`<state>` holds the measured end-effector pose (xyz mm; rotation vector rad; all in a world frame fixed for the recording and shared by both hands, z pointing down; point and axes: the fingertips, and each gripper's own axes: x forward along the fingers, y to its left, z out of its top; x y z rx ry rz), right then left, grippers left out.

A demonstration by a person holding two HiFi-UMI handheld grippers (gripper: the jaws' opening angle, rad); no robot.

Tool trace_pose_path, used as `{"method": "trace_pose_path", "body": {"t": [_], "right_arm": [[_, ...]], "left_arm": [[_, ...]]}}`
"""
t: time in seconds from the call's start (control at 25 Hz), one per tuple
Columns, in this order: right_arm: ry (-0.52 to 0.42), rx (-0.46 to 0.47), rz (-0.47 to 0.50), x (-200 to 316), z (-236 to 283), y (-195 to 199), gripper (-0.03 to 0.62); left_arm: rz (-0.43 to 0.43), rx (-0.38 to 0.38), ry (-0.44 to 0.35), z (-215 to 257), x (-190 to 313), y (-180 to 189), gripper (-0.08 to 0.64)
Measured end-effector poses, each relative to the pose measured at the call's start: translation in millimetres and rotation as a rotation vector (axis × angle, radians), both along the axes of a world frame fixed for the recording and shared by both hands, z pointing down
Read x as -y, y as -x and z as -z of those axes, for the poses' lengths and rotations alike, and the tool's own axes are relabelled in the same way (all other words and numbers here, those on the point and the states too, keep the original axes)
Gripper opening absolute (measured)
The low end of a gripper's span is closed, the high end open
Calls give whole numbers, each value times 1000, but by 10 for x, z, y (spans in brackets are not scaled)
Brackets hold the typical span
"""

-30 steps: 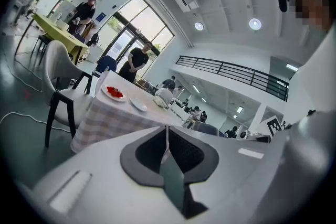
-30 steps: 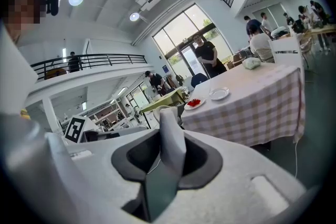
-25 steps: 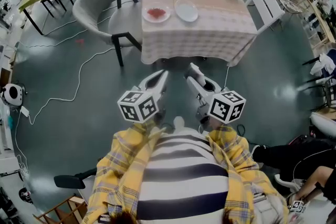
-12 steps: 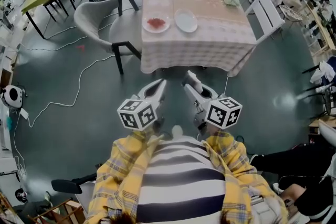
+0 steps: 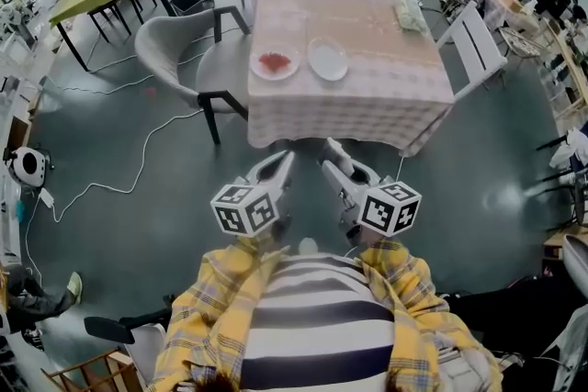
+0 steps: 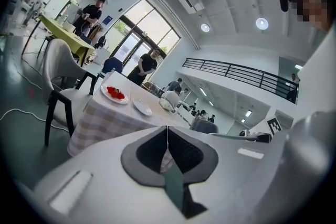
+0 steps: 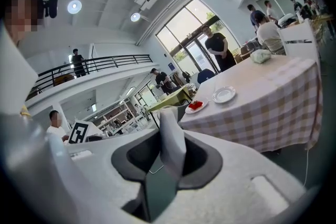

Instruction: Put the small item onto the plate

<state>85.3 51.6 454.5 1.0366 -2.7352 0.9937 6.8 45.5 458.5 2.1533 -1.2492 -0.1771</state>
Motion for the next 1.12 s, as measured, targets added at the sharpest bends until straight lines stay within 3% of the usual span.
{"method": "trace_pose_path", "body": {"t": [0.36,0.72,1.12], "right_arm": [[3,-7,42,304,-64,-179,92],[28,-6,44,596,-120,-78,92],[35,-9,-36,1071,-83,188,92]], "left_arm": [[30,-8,4,-59,293,-221,2],[16,-3,18,-73,607,-146,2],[-51,-7,32,-67,1113,175,2]]}}
